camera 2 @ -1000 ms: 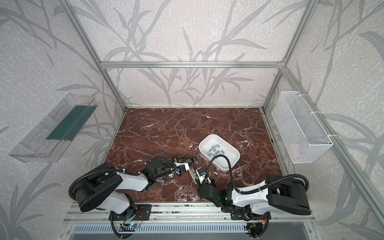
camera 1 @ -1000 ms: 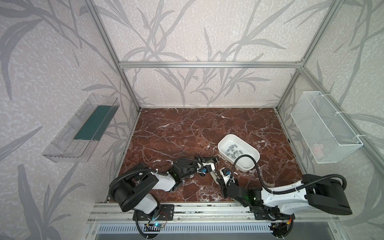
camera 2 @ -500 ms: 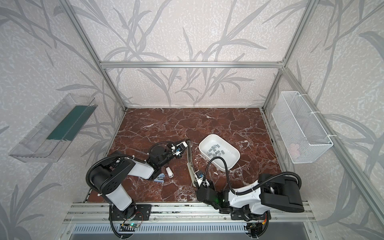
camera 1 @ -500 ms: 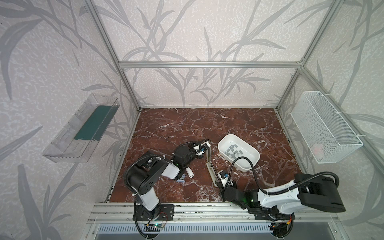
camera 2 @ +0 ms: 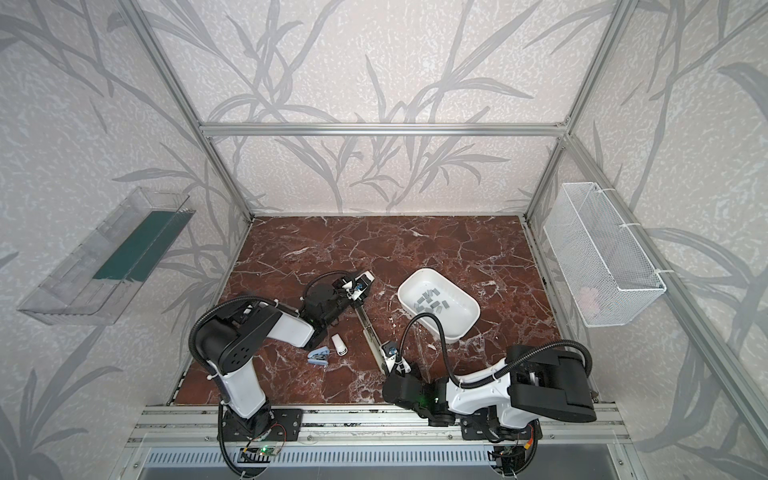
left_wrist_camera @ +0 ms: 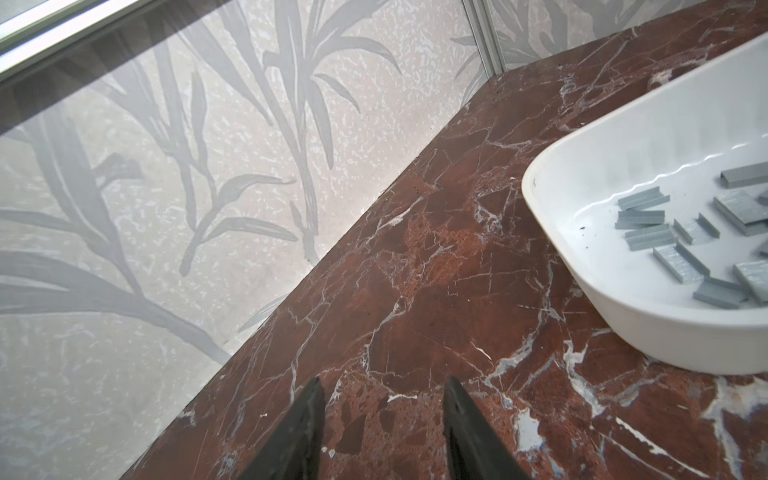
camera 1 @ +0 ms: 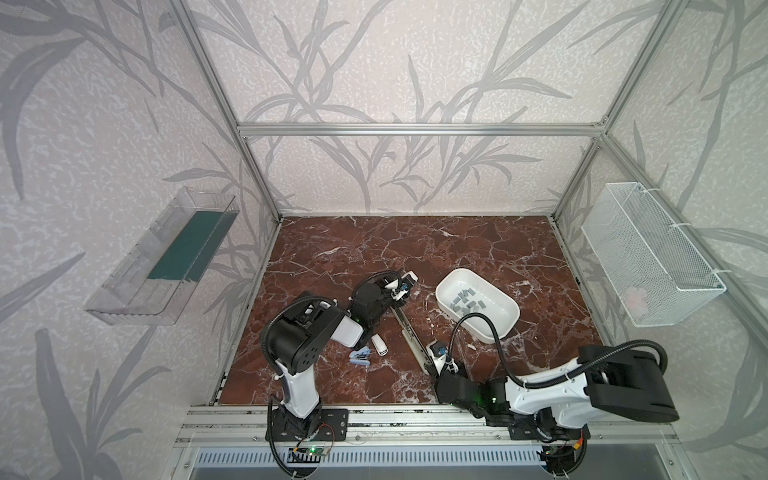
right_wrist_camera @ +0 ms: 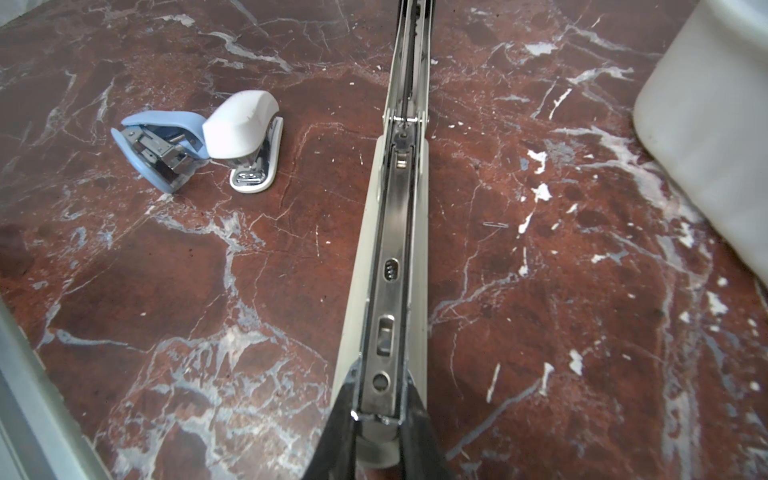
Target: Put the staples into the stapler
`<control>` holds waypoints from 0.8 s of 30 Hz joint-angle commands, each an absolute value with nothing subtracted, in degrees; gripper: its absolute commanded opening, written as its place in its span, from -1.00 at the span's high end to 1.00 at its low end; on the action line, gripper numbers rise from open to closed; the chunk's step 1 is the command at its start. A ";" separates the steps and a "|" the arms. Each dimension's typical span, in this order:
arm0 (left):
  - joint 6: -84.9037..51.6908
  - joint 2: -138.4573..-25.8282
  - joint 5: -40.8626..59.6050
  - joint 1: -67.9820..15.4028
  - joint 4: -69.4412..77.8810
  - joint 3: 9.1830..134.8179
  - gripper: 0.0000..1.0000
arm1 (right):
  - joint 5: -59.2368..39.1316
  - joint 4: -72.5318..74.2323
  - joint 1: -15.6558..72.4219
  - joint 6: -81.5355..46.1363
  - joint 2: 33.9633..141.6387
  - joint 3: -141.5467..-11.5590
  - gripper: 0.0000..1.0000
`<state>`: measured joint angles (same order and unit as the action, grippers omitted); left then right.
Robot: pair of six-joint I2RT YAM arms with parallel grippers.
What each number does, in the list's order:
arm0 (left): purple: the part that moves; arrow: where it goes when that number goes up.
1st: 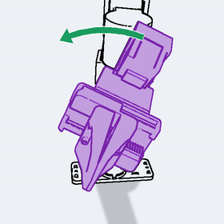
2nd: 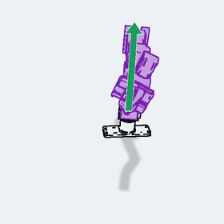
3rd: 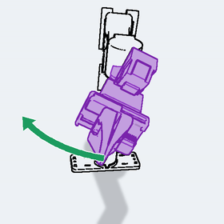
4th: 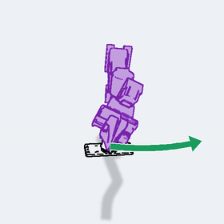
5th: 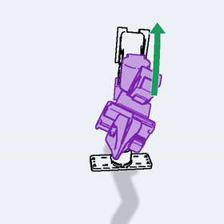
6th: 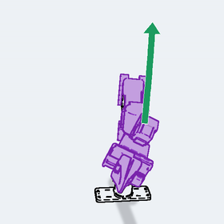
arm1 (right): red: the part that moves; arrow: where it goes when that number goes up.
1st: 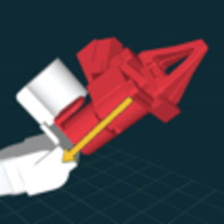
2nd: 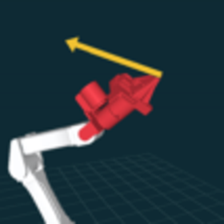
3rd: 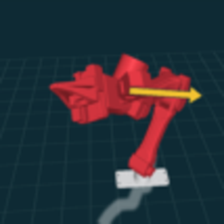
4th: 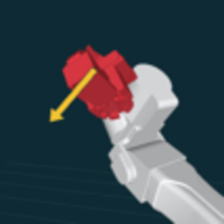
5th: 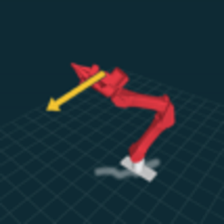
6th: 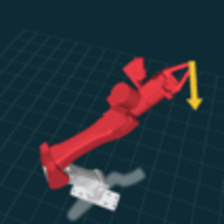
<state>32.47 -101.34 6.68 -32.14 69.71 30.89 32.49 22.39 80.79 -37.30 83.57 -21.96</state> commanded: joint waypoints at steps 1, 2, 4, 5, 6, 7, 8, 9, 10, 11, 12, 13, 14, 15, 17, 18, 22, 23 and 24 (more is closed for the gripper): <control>32.18 -91.42 7.87 -31.94 59.77 32.17 0.00 | 31.69 21.38 76.20 -39.33 85.93 -24.08 1.00; 31.81 -87.93 8.42 -31.97 52.13 34.15 0.00 | 30.42 22.51 74.62 -38.85 86.68 -24.21 1.00; 31.21 -82.70 8.72 -31.99 35.29 39.63 0.00 | 29.44 23.08 72.11 -37.20 87.36 -24.79 1.00; 30.61 -80.76 8.05 -31.95 28.20 42.30 0.00 | 29.27 23.19 71.20 -36.15 87.36 -25.15 1.00; 29.62 -79.37 6.83 -31.83 23.00 44.69 -0.03 | 28.99 23.37 70.13 -34.27 87.20 -25.44 1.00; 28.94 -78.48 5.37 -31.84 18.81 46.54 -0.07 | 28.21 23.59 69.12 -33.36 87.12 -25.64 1.00; 27.86 -77.68 3.59 -31.75 14.37 48.69 -0.10 | 26.94 23.84 67.72 -32.33 87.10 -25.83 1.00; 26.91 -76.99 1.75 -31.76 9.94 50.95 -0.11 | 25.19 24.40 66.30 -30.95 87.22 -26.08 1.00; 26.17 -76.51 0.52 -31.75 6.79 52.70 -0.12 | 23.93 24.19 65.16 -30.08 87.40 -26.54 1.00; 25.47 -75.81 -0.31 -31.70 3.38 54.37 -0.13 | 22.67 24.04 63.93 -29.06 87.74 -27.11 0.99; 24.71 -75.11 -0.39 -31.64 0.53 55.97 -0.14 | 21.15 24.33 62.92 -27.87 88.05 -27.48 0.93; 24.09 -74.45 -0.38 -31.57 -1.45 57.15 -0.14 | 19.93 24.94 62.40 -26.53 88.24 -27.59 0.85; 23.32 -73.62 -0.30 -31.54 -3.69 58.49 -0.15 | 19.45 25.19 62.36 -25.27 88.24 -27.89 0.73; 22.85 -72.57 -0.10 -31.55 -5.74 59.64 -0.15 | 19.36 24.70 62.32 -24.26 88.07 -28.40 0.63; 22.10 -70.45 -0.50 -31.53 -8.39 60.96 -0.16 | 19.60 23.23 62.27 -23.03 87.06 -29.08 0.44; 21.82 -68.92 -0.69 -31.46 -9.40 61.25 -0.16 | 19.53 22.59 62.27 -22.47 86.08 -29.13 0.32; 18.68 -64.04 -2.57 -31.41 -13.38 62.58 -0.24 | 17.58 18.05 62.32 -20.02 79.28 -29.36 -0.07; 18.35 -63.36 -1.19 -31.30 -16.87 64.17 -0.26 | 17.13 15.36 62.36 -19.17 76.77 -29.70 -0.17; 18.45 -62.94 -0.34 -31.17 -21.78 66.51 -0.26 | 17.07 14.45 62.53 -18.42 74.30 -29.21 -0.27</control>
<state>21.65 -65.32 -0.56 -31.68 -11.09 61.32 18.59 19.27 62.30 -22.00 80.55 -27.90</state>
